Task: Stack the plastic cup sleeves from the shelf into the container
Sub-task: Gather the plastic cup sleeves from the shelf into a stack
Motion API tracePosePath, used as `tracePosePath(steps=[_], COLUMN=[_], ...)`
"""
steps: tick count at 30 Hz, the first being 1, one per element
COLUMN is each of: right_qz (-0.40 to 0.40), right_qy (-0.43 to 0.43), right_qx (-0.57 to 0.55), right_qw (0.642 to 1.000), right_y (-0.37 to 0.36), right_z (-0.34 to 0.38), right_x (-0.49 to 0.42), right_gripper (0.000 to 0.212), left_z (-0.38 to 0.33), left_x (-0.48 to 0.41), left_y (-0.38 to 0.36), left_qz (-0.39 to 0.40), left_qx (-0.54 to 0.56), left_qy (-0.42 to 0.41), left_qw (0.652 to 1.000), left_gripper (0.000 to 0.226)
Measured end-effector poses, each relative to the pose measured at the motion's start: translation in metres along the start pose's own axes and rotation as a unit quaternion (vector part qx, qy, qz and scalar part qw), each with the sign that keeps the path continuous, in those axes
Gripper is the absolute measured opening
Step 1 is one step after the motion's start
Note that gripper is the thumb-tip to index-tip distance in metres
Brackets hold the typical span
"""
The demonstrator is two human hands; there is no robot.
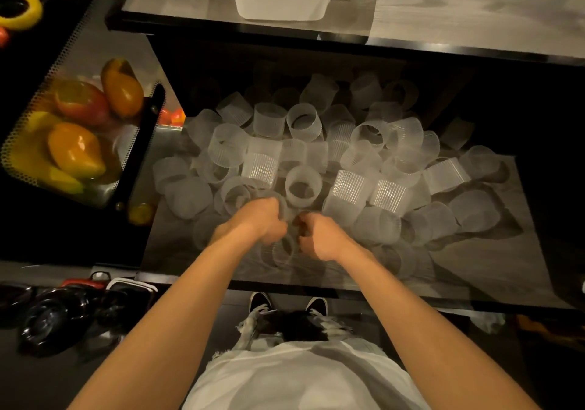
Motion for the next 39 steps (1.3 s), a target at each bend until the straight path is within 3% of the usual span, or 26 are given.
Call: tracePosePath(steps=[3,6,10,14,17,20,24,27,29,30,32,36,39], right_qz=[0.032,0.035,-0.009,-0.057,-0.140,-0.215,-0.219,-0.220,-0.217,-0.216,-0.215,-0.190,-0.164], right_qy=[-0.005,0.000,-0.010,-0.025,-0.022,-0.015,-0.013,-0.017,-0.027,-0.034,-0.037,-0.046,-0.057], right_qx=[-0.003,-0.020,-0.049,-0.011,-0.013,-0.021,-0.035,-0.010,0.007,0.012,0.015,0.016,0.040], right_qw=[0.999,0.999,0.999,0.998,0.990,0.976,0.975,0.975,0.976,0.976,0.976,0.981,0.984], right_y=[-0.009,-0.016,-0.012,0.019,0.061,0.090,0.095,0.093,0.091,0.091,0.093,0.096,0.095], right_z=[-0.002,-0.003,-0.003,0.005,0.012,0.011,0.011,0.011,0.011,0.011,0.013,0.011,0.011], right_x=[-0.002,-0.005,-0.003,0.000,0.003,0.001,-0.005,-0.011,-0.015,-0.016,-0.015,-0.017,-0.018], right_gripper=[0.042,0.043,0.025,0.017,0.021,0.023,0.036,0.027,0.015,0.018,0.029,0.029,0.027], left_z=[0.011,0.019,0.021,0.012,-0.011,-0.026,-0.028,-0.030,-0.032,-0.033,-0.033,-0.026,-0.025], left_x=[0.006,0.010,0.015,0.017,0.014,0.009,-0.001,-0.010,-0.014,-0.014,-0.017,-0.022,-0.024], left_y=[-0.015,-0.023,-0.026,-0.013,0.017,0.039,0.046,0.039,0.033,0.032,0.031,0.035,0.036], left_qz=[0.015,0.029,0.027,0.029,-0.032,-0.106,-0.182,-0.180,-0.172,-0.172,-0.178,-0.190,-0.172], left_qx=[-0.019,-0.013,0.066,0.181,0.206,0.285,0.329,0.327,0.314,0.306,0.296,0.276,0.230], left_qy=[0.027,0.040,0.026,0.044,0.013,-0.022,-0.040,-0.028,-0.022,-0.020,-0.019,0.000,0.007], left_qw=[0.999,0.999,0.997,0.982,0.978,0.952,0.926,0.927,0.933,0.936,0.938,0.942,0.958], left_gripper=[0.041,0.039,0.038,0.039,0.036,0.036,0.045,0.042,0.028,0.017,0.017,0.026,0.010])
Point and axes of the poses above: each hand's wrist, its own x-axis away from the middle knuckle, its own y-axis out of the back of the hand, z = x × y, the point moved 3 cm from there along -x, towards the middle knuckle, and after that the axes turned 3 degrees about x, right-handed, at the moved point
